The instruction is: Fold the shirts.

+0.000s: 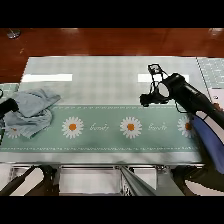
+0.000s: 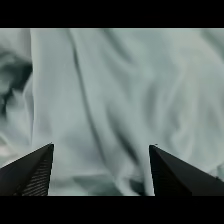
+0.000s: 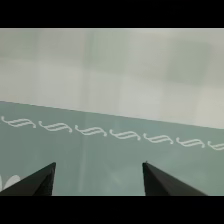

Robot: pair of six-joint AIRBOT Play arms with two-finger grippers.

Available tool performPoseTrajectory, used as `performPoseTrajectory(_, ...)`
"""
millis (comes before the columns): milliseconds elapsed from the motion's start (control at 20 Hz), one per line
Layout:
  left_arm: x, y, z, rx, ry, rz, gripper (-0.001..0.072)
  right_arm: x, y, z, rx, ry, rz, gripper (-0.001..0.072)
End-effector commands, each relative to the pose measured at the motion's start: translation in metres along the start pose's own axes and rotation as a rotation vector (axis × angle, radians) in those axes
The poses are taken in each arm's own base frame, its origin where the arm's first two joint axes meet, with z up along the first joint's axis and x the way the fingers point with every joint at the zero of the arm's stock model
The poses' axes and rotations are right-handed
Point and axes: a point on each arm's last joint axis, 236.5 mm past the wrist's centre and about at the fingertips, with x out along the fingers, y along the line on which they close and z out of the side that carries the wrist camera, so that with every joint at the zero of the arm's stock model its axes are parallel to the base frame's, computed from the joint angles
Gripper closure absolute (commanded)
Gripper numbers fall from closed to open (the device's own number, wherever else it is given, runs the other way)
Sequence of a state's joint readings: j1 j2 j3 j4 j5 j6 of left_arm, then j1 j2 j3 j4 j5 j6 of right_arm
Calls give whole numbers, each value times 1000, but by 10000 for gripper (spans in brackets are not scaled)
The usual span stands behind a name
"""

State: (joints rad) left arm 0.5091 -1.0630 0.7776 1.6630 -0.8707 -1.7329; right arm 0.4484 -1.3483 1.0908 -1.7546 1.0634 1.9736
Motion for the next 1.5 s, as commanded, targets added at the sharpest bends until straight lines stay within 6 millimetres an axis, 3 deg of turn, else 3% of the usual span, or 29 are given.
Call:
performPoseTrajectory(0, 38, 10, -45, -70, 176, 6, 8, -2, 18, -1, 14, -9, 38, 91)
performPoseTrajectory(150, 56, -5, -58, -69, 255, -22, 11, -2, 24, -3, 31, -1, 62, 91)
performPoseTrajectory(200, 58, -14, -61, -83, 283, -44, 72, -2, 24, -3, 31, -2, 61, 92)
performPoseTrajectory(250, 56, -28, -59, -78, 294, -94, 488, -5, 23, -1, 30, -10, 59, 91)
performPoseTrajectory(300, 47, -50, -44, -58, 263, -183, 677, -12, 21, 3, 29, -28, 58, 91)
performPoseTrajectory(350, 31, -71, -21, -36, 204, -268, 677, -24, 19, 10, 31, -62, 60, 92)
performPoseTrajectory(450, -24, -113, 38, -47, 29, -433, 677, -57, 9, 28, 47, -161, 52, 92)
performPoseTrajectory(550, -105, -153, 89, -30, -168, -613, 678, -103, -6, 44, 94, -287, 51, 92)
performPoseTrajectory(650, -191, -185, 113, 46, -341, -751, 678, -149, -18, 48, 137, -400, 74, 92)
performPoseTrajectory(750, -273, -209, 116, 129, -474, -865, 678, -189, -28, 42, 160, -479, 106, 92)
performPoseTrajectory(900, -390, -239, 96, 261, -640, -1057, 678, -235, -44, 25, 191, -562, 135, 92)
performPoseTrajectory(1000, -455, -259, 73, 335, -695, -1195, 678, -257, -53, 13, 207, -601, 151, 92)
performPoseTrajectory(1100, -501, -280, 43, 403, -706, -1331, 678, -273, -59, 4, 219, -635, 164, 92)
performPoseTrajectory(1200, -523, -307, 1, 480, -644, -1452, 678, -284, -63, -2, 228, -659, 175, 92)
performPoseTrajectory(1300, -526, -337, -48, 564, -548, -1548, 677, -286, -66, -6, 234, -659, 175, 92)
performPoseTrajectory(1350, -514, -349, -74, 603, -476, -1566, 678, -284, -66, -8, 235, -647, 170, 92)
performPoseTrajectory(1450, -467, -365, -118, 647, -311, -1536, 678, -278, -66, -10, 232, -631, 161, 92)
